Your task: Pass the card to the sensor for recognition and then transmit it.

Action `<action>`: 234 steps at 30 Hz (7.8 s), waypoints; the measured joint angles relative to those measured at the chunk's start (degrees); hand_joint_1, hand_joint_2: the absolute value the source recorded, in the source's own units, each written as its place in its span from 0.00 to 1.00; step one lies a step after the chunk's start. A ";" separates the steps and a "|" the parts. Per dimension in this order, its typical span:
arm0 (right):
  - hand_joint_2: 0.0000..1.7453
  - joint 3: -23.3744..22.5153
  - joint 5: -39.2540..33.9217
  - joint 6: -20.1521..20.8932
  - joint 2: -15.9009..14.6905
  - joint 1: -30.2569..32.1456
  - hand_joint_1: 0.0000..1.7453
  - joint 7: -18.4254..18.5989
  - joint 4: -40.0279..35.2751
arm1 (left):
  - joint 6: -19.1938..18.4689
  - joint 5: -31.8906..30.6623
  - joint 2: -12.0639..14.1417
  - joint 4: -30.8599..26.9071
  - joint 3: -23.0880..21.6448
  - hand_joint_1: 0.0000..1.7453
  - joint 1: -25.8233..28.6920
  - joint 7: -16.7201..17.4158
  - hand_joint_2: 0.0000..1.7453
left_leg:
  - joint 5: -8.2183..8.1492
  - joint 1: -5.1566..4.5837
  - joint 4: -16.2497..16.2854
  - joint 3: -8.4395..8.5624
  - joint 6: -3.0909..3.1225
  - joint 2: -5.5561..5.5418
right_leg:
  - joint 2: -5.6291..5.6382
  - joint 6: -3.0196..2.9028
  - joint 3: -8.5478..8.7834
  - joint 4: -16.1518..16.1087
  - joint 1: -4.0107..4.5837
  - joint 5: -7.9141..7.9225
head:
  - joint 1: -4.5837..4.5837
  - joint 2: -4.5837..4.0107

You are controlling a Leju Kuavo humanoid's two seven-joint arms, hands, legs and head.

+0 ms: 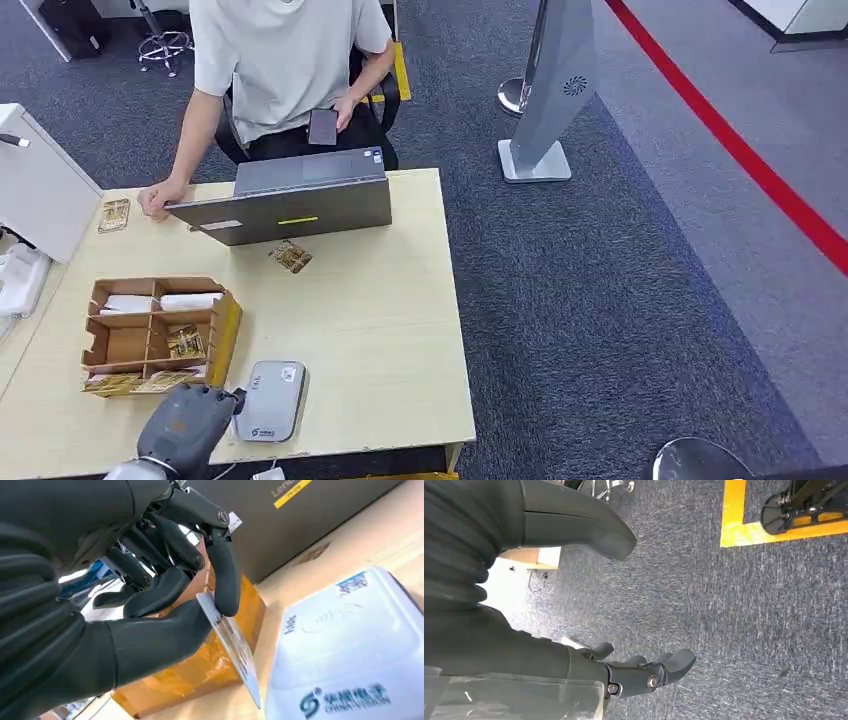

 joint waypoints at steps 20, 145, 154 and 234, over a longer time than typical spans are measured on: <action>1.00 0.55 0.00 -0.04 0.68 0.19 0.00 -0.35 -0.79 | 1.73 -3.06 -1.40 -1.88 1.49 1.00 -7.49 -0.50 1.00 | 0.10 0.00 0.00 -0.01 0.02 -0.10 | -0.16 -0.07 0.03 0.00 0.00 0.07 | 0.00 0.02; 1.00 5.70 0.00 -2.56 2.12 0.84 0.00 2.23 0.15 | 32.79 -12.07 -12.30 13.70 24.09 0.00 7.34 11.19 1.00 | -0.06 0.05 -0.01 0.05 -0.05 -0.11 | -0.14 -0.16 0.09 0.01 0.04 -0.15 | 0.00 0.00; 1.00 6.27 0.00 -3.87 0.81 0.52 0.00 2.16 3.54 | 30.12 -12.06 -10.07 14.88 15.71 0.00 2.07 15.15 1.00 | -0.06 0.04 -0.01 0.05 -0.05 -0.09 | -0.12 -0.18 0.07 0.01 0.04 -0.14 | -0.02 0.00; 1.00 6.27 -0.02 -2.16 0.70 0.56 0.00 2.91 2.54 | 21.97 -12.06 -10.75 14.21 14.75 0.00 2.73 15.47 1.00 | -0.06 0.05 -0.01 0.03 -0.05 -0.07 | -0.12 -0.18 0.05 0.01 0.04 -0.14 | -0.02 0.00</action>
